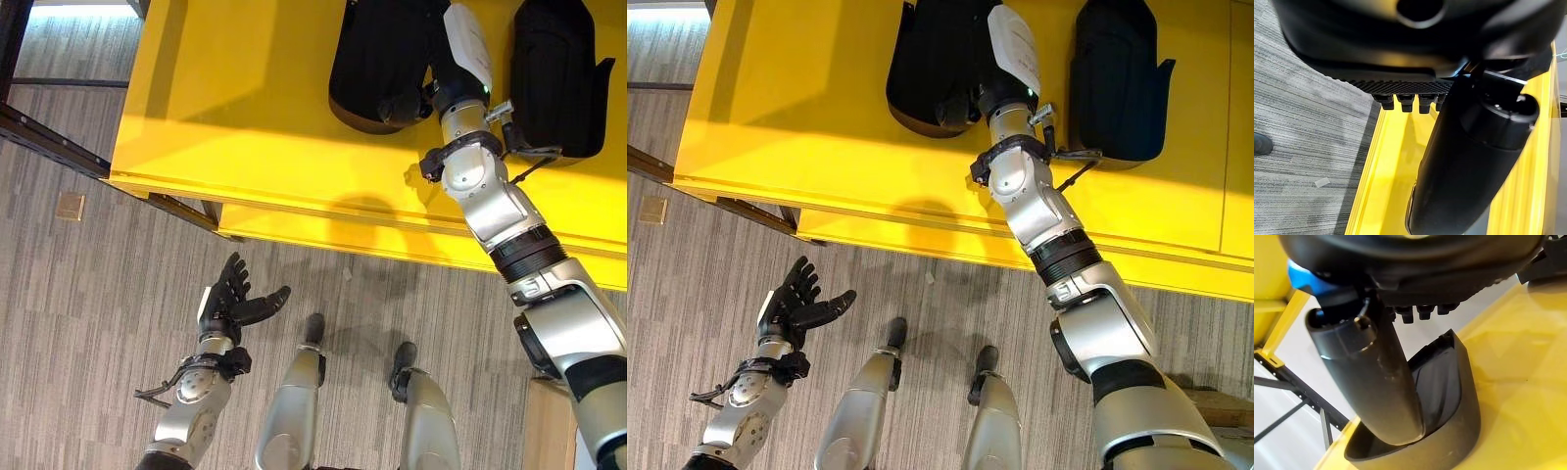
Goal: Move parts from the plastic box to the shelf.
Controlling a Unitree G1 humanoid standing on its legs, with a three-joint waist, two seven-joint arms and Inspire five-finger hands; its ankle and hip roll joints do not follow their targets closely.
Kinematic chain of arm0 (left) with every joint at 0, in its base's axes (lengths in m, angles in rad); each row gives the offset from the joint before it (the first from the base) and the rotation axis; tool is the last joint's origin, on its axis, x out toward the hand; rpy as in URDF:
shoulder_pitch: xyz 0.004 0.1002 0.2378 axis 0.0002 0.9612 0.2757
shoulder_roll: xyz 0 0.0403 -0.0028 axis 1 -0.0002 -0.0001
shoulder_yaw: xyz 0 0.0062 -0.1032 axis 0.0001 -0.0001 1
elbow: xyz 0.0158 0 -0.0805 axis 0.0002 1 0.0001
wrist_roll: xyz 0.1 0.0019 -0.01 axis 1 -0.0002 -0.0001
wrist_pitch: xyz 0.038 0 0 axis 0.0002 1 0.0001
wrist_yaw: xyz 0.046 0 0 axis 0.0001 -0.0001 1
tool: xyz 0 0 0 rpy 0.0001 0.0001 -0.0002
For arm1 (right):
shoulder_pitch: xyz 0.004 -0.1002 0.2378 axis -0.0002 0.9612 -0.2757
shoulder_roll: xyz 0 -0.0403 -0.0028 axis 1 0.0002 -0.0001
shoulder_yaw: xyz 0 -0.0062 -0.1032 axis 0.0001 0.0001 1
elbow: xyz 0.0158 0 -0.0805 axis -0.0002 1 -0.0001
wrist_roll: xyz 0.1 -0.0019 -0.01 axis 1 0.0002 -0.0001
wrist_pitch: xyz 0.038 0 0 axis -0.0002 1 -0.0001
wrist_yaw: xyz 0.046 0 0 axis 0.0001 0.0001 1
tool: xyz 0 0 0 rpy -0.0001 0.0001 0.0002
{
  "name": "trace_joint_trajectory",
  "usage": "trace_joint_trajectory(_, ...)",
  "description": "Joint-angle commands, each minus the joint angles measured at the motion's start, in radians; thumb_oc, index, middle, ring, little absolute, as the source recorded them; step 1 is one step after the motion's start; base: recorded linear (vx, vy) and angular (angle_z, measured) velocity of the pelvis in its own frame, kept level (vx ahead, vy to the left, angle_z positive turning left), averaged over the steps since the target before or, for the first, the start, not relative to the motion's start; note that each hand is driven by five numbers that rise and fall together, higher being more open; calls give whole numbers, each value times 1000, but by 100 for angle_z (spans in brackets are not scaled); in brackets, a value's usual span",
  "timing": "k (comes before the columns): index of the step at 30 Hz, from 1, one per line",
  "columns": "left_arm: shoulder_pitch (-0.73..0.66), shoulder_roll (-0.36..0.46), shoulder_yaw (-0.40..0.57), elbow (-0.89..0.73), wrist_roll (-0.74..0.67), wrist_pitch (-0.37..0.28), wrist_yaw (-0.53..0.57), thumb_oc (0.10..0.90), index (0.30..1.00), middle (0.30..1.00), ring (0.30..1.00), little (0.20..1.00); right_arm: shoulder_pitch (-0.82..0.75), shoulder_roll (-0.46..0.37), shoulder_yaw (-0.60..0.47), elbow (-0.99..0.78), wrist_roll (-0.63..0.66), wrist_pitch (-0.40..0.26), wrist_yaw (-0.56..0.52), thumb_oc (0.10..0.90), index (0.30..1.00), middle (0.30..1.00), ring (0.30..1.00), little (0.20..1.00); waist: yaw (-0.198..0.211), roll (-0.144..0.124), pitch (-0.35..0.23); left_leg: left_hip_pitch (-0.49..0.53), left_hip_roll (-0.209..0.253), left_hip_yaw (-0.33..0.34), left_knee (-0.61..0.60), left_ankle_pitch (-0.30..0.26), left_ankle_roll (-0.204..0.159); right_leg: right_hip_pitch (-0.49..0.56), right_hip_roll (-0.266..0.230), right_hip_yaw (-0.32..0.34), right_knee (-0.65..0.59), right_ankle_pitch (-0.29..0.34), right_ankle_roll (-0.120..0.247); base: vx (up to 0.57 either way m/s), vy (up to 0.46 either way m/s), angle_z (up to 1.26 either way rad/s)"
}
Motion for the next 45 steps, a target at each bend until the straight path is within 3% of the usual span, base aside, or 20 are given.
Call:
trace_joint_trajectory(1,27,34,57,-158,22,-102,14,900,1000,1000,1000,1000,-145,-47,38,-57,-51,-46,-26,900,1000,1000,1000,1000,-8,-3,-16,16,73,-6,40,-81,-1,70,-19,73,-55,-9,-7,0,0,0)
trace_joint_trajectory(45,17,19,88,-136,53,-89,33,900,1000,1000,1000,1000,-65,-114,45,-221,-99,-63,27,900,1000,1000,1000,1000,-26,-32,-15,24,82,-6,25,-69,-4,59,-12,78,-40,-9,-14,0,0,0)
